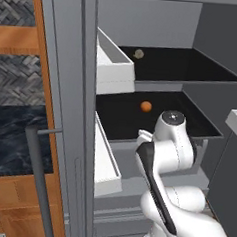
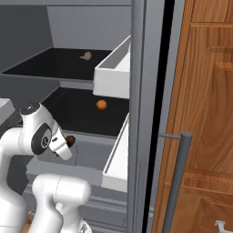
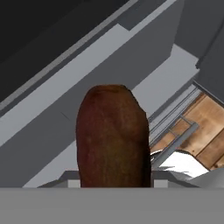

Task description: Place the sweet potato in the correct fridge rack based on whether it is a fruit or vegetable. Finally, close the fridge door.

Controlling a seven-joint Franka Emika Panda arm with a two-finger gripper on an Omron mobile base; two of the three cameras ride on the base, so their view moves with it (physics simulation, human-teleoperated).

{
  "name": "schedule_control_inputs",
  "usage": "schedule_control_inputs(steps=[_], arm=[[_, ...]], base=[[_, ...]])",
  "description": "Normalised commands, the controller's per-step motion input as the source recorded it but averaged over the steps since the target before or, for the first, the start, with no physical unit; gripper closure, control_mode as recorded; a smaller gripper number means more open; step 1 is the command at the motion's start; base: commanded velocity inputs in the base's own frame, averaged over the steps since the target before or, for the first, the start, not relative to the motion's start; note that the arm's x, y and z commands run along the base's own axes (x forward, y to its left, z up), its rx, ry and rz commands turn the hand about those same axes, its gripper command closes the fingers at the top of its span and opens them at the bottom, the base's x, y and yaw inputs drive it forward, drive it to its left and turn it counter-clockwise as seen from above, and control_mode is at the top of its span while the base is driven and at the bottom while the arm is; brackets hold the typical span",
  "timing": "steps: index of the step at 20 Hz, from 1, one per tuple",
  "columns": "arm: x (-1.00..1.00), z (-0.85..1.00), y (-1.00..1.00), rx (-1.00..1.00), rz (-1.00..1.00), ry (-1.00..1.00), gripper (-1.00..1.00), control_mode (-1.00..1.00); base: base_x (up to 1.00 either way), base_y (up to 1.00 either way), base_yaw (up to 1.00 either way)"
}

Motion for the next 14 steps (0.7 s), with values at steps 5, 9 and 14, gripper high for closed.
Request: schedule_control_inputs(steps=[5, 9, 14], arm=[[0.27, 0.94, -0.1, 0.0, 0.19, -0.23, 1.0, -1.0], [0.0, 1.0, -0.01, -0.05, 0.24, -0.28, 1.0, -1.0], [0.06, 0.99, 0.0, -0.03, 0.17, -0.22, 1.0, -1.0]], base=[[0.0, 0.0, 0.0], [0.0, 0.0, 0.0], [0.0, 0.0, 0.0]])
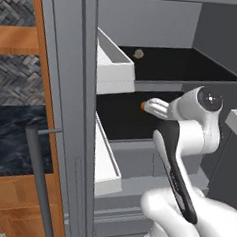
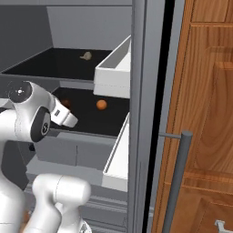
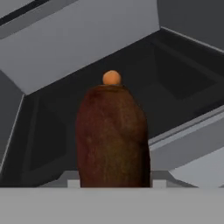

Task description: Place the sweet potato in the correct fridge rack based on whether it is a fruit or vegetable. Finally, close the fridge door.

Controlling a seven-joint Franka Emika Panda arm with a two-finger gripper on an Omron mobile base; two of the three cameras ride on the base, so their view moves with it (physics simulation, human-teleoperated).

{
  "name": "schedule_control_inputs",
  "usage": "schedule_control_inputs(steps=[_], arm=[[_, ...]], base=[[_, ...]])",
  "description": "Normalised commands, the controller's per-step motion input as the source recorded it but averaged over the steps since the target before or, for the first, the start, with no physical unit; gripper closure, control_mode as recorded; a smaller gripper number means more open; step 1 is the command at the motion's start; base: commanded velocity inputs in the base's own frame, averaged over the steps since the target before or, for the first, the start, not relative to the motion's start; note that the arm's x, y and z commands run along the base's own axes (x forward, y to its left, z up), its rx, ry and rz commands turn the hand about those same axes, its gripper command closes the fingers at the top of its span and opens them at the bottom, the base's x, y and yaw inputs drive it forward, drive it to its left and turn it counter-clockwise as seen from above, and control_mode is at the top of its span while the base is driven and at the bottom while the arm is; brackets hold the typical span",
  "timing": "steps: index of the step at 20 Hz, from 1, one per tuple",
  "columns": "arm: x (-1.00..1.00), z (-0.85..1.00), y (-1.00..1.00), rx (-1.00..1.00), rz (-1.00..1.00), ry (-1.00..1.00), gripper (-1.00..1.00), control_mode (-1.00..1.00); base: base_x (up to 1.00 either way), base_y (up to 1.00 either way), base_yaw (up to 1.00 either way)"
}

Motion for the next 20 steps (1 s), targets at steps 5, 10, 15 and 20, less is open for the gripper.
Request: schedule_control_inputs(steps=[5, 10, 15, 20], arm=[[0.0, 1.0, -0.03, -0.07, 0.04, -0.17, 1.0, -1.0], [0.0, 0.97, -0.27, -0.04, 0.0, -0.09, 1.0, -1.0], [0.39, 0.45, -0.22, 0.0, 0.0, 0.01, 1.0, -1.0], [0.66, 0.0, -0.07, -0.01, 0.0, 0.02, 1.0, -1.0]], base=[[0.0, 0.0, 0.0], [0.0, 0.0, 0.0], [0.0, 0.0, 0.0], [0.0, 0.0, 0.0]])
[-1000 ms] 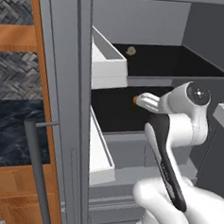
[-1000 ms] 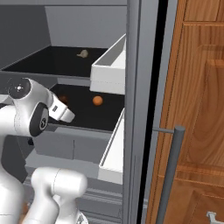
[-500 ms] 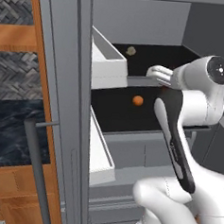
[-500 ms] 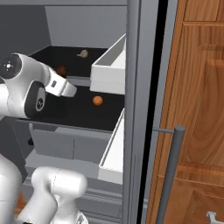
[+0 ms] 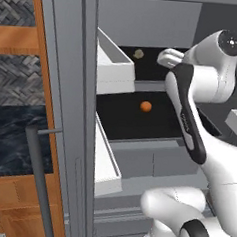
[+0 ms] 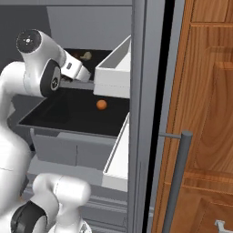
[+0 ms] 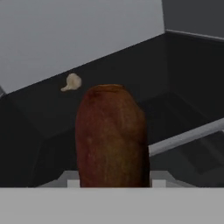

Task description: Place the sweet potato in the correct fridge rack based on whether it is a fruit or vegetable. Finally, close the fridge door.

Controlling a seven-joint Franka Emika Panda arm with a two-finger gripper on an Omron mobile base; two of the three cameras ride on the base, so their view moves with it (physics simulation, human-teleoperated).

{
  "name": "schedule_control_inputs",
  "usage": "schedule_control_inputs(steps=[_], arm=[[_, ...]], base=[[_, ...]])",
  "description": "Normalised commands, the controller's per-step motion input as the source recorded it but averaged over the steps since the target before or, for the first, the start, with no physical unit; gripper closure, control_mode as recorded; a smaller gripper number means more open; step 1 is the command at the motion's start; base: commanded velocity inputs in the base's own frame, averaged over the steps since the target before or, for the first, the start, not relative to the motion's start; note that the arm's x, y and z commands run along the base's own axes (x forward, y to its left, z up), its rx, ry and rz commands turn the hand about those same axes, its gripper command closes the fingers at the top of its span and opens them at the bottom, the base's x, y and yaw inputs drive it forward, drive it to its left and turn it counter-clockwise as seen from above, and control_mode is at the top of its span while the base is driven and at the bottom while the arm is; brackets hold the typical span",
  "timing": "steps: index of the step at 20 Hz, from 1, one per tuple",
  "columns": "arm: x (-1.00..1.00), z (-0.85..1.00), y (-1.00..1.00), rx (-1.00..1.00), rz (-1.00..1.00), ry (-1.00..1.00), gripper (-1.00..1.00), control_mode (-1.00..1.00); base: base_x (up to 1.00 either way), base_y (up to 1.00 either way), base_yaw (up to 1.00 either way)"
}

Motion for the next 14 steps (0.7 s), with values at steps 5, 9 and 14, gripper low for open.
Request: schedule_control_inputs(steps=[5, 9, 14], arm=[[0.67, -0.07, 0.0, -0.03, 0.0, 0.09, 1.0, -1.0], [0.88, -0.41, -0.01, -0.06, 0.0, 0.13, 1.0, -1.0], [0.76, -0.25, -0.13, -0.03, 0.01, 0.04, 1.0, -1.0]], base=[[0.0, 0.0, 0.0], [0.0, 0.0, 0.0], [0.0, 0.0, 0.0]])
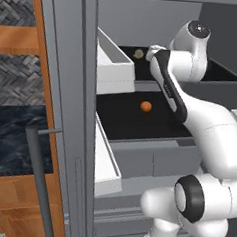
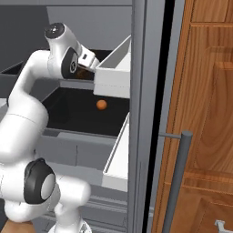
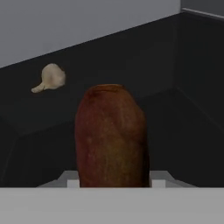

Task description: Place the sweet potato in the correct fridge rack based on whether it is a fruit or vegetable. Finally, close the fridge door.

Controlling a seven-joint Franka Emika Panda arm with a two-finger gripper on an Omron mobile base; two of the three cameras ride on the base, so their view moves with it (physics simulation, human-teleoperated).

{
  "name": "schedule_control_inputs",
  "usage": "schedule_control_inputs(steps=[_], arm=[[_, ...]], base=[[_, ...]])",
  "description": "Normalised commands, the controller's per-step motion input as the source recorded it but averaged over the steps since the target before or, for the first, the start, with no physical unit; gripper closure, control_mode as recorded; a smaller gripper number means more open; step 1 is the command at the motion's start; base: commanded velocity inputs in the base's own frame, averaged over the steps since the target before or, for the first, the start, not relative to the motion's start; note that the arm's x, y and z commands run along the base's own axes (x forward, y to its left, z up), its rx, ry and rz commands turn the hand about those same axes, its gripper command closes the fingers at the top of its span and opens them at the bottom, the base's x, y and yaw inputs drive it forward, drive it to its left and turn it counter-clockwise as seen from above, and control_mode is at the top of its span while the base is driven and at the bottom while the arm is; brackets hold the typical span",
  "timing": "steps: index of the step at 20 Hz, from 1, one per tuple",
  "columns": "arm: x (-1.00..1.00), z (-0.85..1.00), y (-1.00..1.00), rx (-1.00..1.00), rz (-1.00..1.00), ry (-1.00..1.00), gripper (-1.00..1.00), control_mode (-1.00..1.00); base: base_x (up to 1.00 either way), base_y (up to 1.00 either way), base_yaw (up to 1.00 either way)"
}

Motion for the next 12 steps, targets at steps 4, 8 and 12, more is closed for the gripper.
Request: schedule_control_inputs(steps=[4, 8, 12], arm=[[0.8, -0.16, -0.1, 0.0, 0.01, 0.09, 1.0, -1.0], [0.74, -0.61, -0.02, -0.06, 0.02, 0.07, 1.0, -1.0], [0.38, -0.83, 0.0, -0.11, 0.07, -0.01, -1.0, -1.0]], base=[[0.0, 0.0, 0.0], [0.0, 0.0, 0.0], [0.0, 0.0, 0.0]])
